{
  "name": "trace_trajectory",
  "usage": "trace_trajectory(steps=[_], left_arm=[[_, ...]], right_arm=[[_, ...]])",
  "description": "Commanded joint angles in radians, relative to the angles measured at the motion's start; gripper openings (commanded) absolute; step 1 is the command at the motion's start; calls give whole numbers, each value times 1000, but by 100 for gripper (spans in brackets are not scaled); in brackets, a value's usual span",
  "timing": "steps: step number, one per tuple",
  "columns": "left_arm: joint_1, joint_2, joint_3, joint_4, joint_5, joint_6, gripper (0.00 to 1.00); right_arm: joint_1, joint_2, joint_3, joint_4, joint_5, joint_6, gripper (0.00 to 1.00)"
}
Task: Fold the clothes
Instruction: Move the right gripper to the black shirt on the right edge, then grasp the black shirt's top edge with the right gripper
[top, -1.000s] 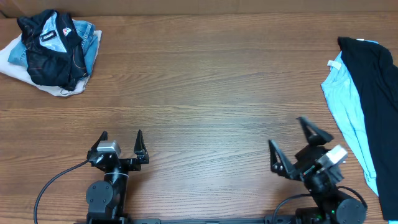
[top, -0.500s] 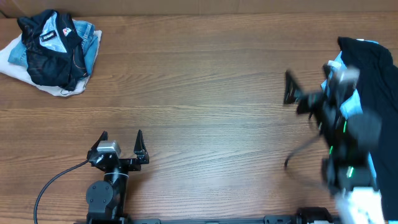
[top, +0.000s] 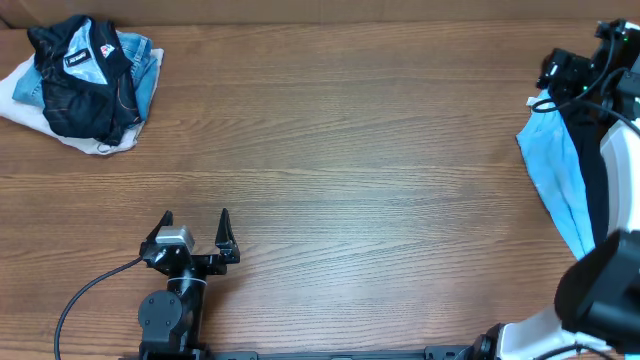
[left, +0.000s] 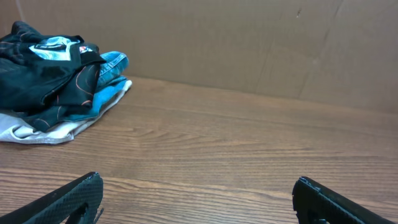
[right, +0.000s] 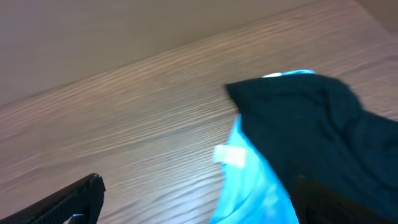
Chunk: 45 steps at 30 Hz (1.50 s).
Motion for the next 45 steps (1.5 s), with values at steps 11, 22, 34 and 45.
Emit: trace_trajectory(steps=[11,22,34,45], left_arm=[[-5,-10,-3,2,-6,22,100],[-5,-10,-3,2,-6,22,100],[-5,-10,-3,2,-6,22,100],[-5,-10,-3,2,-6,22,100]], right_arm=[[-132,278,41,184,196,-65,100],[-146,371,41,254,194,-137,87],[-146,447,41,251,188,-136,80],[-146,451,41,258,188,-135,35]])
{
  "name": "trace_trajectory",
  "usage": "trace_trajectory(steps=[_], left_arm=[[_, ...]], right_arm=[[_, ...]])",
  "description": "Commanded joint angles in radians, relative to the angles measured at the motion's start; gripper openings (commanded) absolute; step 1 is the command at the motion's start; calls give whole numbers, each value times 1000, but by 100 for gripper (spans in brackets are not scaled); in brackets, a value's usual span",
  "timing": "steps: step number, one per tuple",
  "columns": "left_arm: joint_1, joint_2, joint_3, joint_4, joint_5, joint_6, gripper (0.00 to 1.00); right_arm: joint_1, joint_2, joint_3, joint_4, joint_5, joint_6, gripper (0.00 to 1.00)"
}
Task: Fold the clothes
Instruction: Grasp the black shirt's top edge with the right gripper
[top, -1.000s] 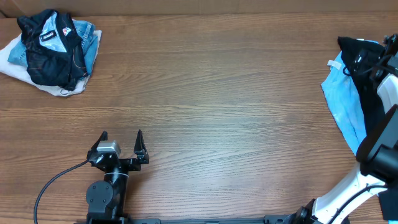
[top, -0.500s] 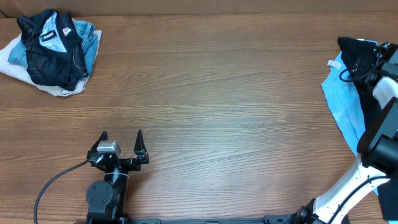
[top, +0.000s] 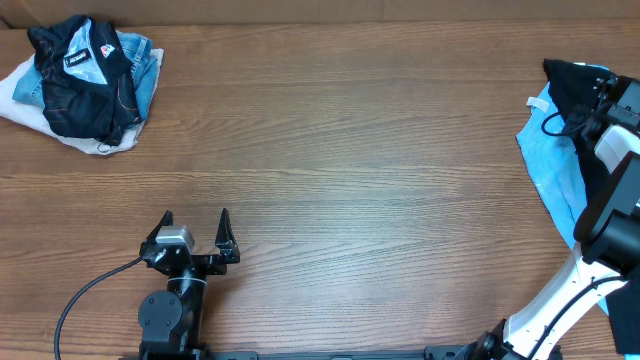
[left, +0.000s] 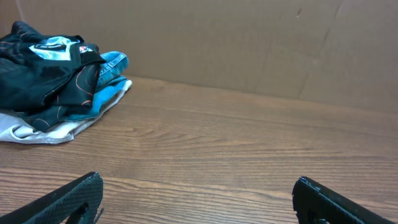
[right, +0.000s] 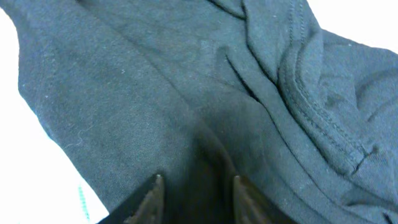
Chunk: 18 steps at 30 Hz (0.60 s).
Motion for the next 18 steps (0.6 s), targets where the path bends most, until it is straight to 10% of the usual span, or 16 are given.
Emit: trace_trajectory(steps=[1,5,18], left_arm=[[-5,-10,-3,2,-6,22,100],[-5,-10,-3,2,-6,22,100],[-5,-10,-3,2,-6,22,100]], right_arm=[[1,11,26,6,3,-1,34],[1,11,26,6,3,-4,64],[-31,27,26,2,11,-34,64]])
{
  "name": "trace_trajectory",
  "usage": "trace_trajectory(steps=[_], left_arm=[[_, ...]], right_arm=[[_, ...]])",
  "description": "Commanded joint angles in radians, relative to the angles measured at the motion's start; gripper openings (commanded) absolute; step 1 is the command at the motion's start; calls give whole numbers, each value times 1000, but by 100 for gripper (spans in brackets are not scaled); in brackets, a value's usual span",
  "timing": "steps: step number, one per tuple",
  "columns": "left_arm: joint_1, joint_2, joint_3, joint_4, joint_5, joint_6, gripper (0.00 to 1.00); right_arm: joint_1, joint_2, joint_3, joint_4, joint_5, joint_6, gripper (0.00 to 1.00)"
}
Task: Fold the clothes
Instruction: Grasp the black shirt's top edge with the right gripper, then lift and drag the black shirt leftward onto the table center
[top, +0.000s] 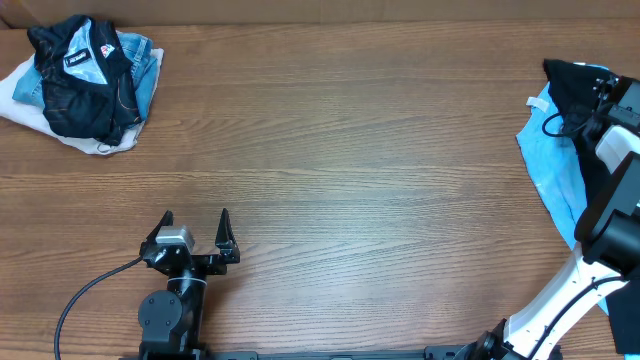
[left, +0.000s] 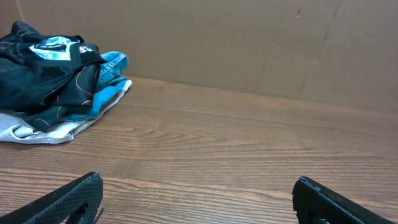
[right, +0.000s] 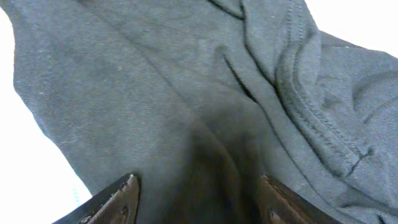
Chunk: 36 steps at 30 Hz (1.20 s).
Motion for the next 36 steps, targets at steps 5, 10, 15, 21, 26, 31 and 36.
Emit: trace_trajectory(steps=[5,10,15,21,26,31,36], left_arm=[[-5,-10,-3,2,-6,22,100],[-5,-10,-3,2,-6,22,100],[-5,-10,-3,2,-6,22,100],[-5,-10,-3,2,-6,23,100],[-5,-10,-3,2,-6,22,100],[-5,-10,-3,2,-6,22,100],[-5,-10,-3,2,-6,22,100]], right_arm=[[-47,53,26,-4,-21,-7,65],[-50,64,27,-2,-35,-7,44],[-50,62,49,-24,-35,9,17],[-50,21,112,-84,-36,162,4],[-50,-73,120,-103,-53,215,4],[-48,-172,120,-137,-227,269,4],[-26,-252,120,-174,-328,316,4]])
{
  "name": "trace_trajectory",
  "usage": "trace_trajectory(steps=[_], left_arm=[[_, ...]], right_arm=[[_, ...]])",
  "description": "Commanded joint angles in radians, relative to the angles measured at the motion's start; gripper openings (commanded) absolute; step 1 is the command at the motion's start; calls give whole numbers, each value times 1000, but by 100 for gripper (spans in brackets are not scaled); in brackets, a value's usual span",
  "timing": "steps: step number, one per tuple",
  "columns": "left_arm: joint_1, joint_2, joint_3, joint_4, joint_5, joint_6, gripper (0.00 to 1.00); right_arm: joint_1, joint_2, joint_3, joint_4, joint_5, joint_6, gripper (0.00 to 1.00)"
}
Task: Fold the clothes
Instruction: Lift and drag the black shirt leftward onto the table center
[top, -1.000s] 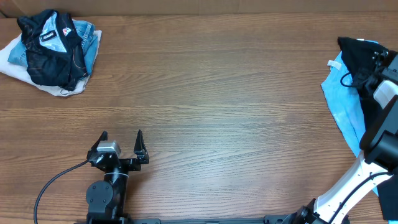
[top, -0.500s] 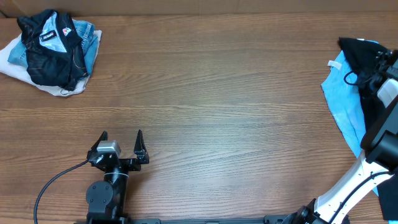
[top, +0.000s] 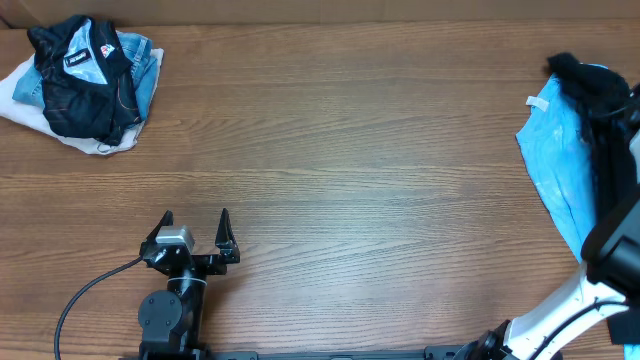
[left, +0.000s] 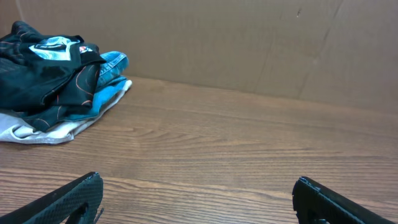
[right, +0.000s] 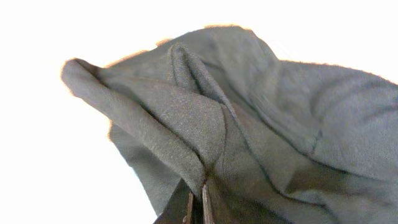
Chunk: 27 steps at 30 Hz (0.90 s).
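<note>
A dark garment (top: 590, 85) lies bunched over a light blue garment (top: 555, 170) at the table's right edge. In the right wrist view my right gripper (right: 198, 198) is shut on a fold of the dark garment (right: 261, 137), which fills the frame. In the overhead view the right gripper itself is hidden at the frame's edge. My left gripper (top: 195, 228) stands open near the front left, nothing between its fingers (left: 68, 199).
A pile of clothes (top: 85, 80), dark over blue and white, sits at the back left corner; the left wrist view shows the same pile (left: 56, 81) before a cardboard wall (left: 249, 43). Bare wooden tabletop (top: 330, 160) spans the middle.
My right gripper, whose fingers were apart against the dark garment, is now shut on a pinched fold of it, and the cloth is bunched up. The left arm has not moved.
The right gripper first hovered open near the dark and blue garments at the right edge. Then it was pressed into the dark cloth, fingers narrowly apart, then wider. Now it pinches a fold. The left gripper stayed open and still throughout.
</note>
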Motion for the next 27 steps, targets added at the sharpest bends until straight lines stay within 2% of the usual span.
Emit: trace_trajectory(steps=[1,6,12,22,27], left_arm=[[-5,-10,-3,2,-6,22,100],[-5,-10,-3,2,-6,22,100],[-5,-10,-3,2,-6,22,100],[-5,-10,-3,2,-6,23,100],[-5,-10,-3,2,-6,22,100]], right_arm=[[35,-121,36,-14,-120,55,4],[89,-236,36,-39,-121,66,4],[251,-353,36,-74,-129,107,4],[695,-338,34,-102,-143,120,4],[903,-279,34,-88,-143,177,4]])
